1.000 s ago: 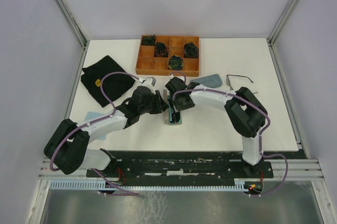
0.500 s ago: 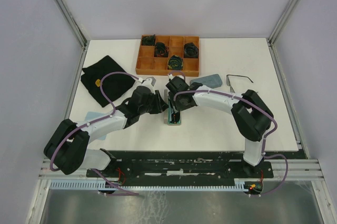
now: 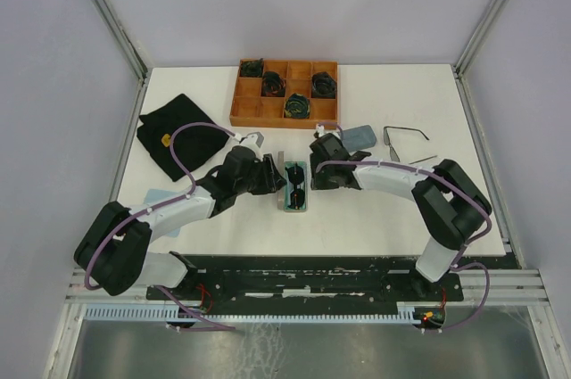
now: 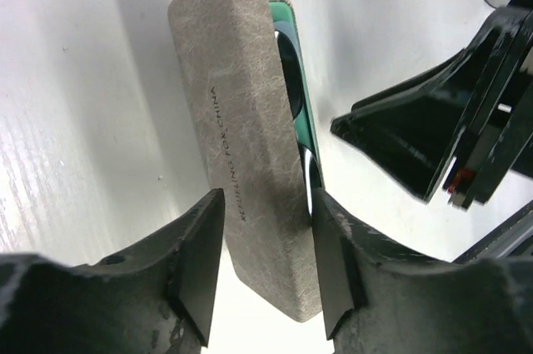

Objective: Organize the sunglasses
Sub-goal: Adjust the sunglasses in the sunglasses case, then close the sunglasses case at the center of the board.

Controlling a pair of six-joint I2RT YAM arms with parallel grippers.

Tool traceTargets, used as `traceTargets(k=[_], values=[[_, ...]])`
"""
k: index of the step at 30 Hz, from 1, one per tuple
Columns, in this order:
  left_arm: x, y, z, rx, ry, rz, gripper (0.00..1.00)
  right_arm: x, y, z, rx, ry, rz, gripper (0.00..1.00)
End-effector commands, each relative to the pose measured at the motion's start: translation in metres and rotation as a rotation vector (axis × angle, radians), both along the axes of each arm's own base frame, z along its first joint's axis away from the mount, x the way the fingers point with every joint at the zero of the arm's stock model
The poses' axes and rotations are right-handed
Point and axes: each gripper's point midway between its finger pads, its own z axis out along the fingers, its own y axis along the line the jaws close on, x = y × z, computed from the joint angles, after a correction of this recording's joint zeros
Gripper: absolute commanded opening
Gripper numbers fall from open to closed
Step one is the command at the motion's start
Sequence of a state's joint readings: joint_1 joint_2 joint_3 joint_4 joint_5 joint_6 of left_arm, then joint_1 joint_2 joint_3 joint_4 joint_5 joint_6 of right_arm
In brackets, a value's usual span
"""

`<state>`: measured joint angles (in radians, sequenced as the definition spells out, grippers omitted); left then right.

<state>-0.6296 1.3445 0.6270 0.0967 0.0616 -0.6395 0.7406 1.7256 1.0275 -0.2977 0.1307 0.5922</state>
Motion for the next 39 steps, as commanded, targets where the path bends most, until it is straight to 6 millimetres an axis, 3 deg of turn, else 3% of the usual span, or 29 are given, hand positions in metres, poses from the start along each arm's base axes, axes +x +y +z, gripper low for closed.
traceTargets(k=[1, 7, 16, 22, 27, 39], values=[[0.005, 0.001, 0.019, -0.009, -0.034, 0.011, 0.55, 0.023, 0.01, 0.016, 0.214, -0.043, -0.114, 0.37], [0.008, 0.002, 0.023, -0.002, -0.048, 0.023, 0.53, 0.024, 0.007, -0.001, 0.251, 0.026, -0.125, 0.26], [0.011, 0.001, 0.027, 0.002, -0.064, 0.017, 0.47, 0.019, 0.023, -0.018, 0.317, 0.112, -0.075, 0.16], [0.013, -0.002, 0.029, 0.002, -0.067, 0.005, 0.55, 0.017, 0.026, -0.021, 0.32, 0.129, -0.058, 0.15], [0.013, -0.001, 0.03, 0.01, -0.074, 0.003, 0.56, 0.016, 0.025, -0.022, 0.316, 0.133, -0.054, 0.15], [0.01, -0.003, 0.023, 0.0, -0.06, -0.012, 0.41, 0.016, 0.028, -0.024, 0.322, 0.142, -0.046, 0.14]])
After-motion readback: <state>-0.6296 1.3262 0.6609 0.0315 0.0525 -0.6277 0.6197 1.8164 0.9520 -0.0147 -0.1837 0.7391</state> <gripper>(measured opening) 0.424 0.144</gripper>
